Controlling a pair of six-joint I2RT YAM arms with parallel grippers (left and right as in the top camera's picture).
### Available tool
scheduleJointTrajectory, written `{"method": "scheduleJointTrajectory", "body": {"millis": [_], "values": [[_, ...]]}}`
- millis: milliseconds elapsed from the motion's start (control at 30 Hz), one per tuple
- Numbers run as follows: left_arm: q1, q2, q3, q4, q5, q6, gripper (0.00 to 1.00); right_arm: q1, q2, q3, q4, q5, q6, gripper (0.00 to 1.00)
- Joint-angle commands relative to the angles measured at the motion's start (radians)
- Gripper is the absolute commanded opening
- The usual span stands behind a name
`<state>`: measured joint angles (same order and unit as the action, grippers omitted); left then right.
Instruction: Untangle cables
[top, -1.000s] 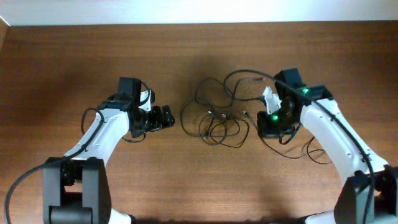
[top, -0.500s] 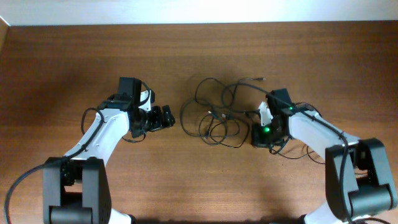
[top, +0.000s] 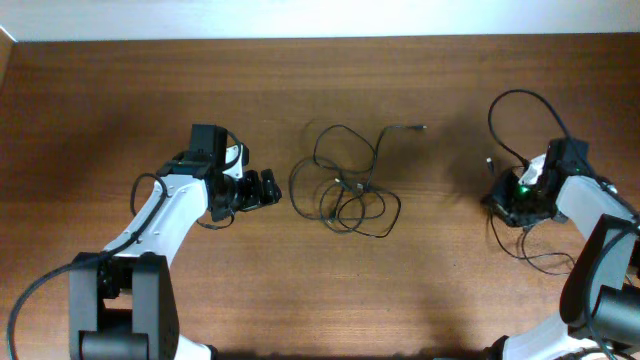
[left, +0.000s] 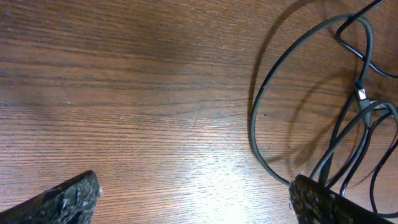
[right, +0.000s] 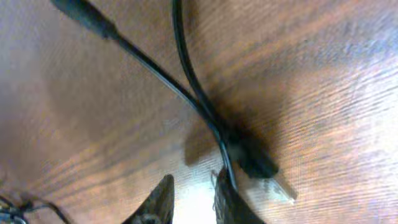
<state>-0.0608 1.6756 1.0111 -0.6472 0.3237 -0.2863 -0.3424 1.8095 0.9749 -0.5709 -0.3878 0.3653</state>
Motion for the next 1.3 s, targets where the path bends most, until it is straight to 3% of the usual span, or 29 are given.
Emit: {"method": "scheduleJointTrajectory", "body": {"millis": [0, 67, 100, 133, 300, 1267], "values": [[-0.002, -0.006, -0.003, -0.001, -0.007, 0.015, 0.99, 0.101, 0.073, -0.058, -0.113, 0.078, -0.025, 0.32], [-0.002, -0.006, -0.003, -0.001, -0.007, 0.015, 0.99, 0.180, 0.073, -0.058, -0.131, 0.085, -0.025, 0.36], [-0.002, -0.006, -0.003, -0.001, -0.007, 0.015, 0.99, 0.220, 0.073, -0.058, -0.132, 0.085, -0.024, 0.47], [-0.002, -0.006, -0.003, -0.001, -0.007, 0.015, 0.99, 0.274, 0.073, -0.058, -0.132, 0.085, -0.024, 0.98], [-0.002, -0.006, -0.003, -0.001, -0.007, 0.015, 0.99, 0.380, 0.073, -0.058, -0.116, 0.085, -0.024, 0.98], [-0.002, -0.006, -0.003, -0.001, -0.007, 0.015, 0.99, 0.381, 0.073, -0.058, -0.114, 0.085, -0.024, 0.98]]}}
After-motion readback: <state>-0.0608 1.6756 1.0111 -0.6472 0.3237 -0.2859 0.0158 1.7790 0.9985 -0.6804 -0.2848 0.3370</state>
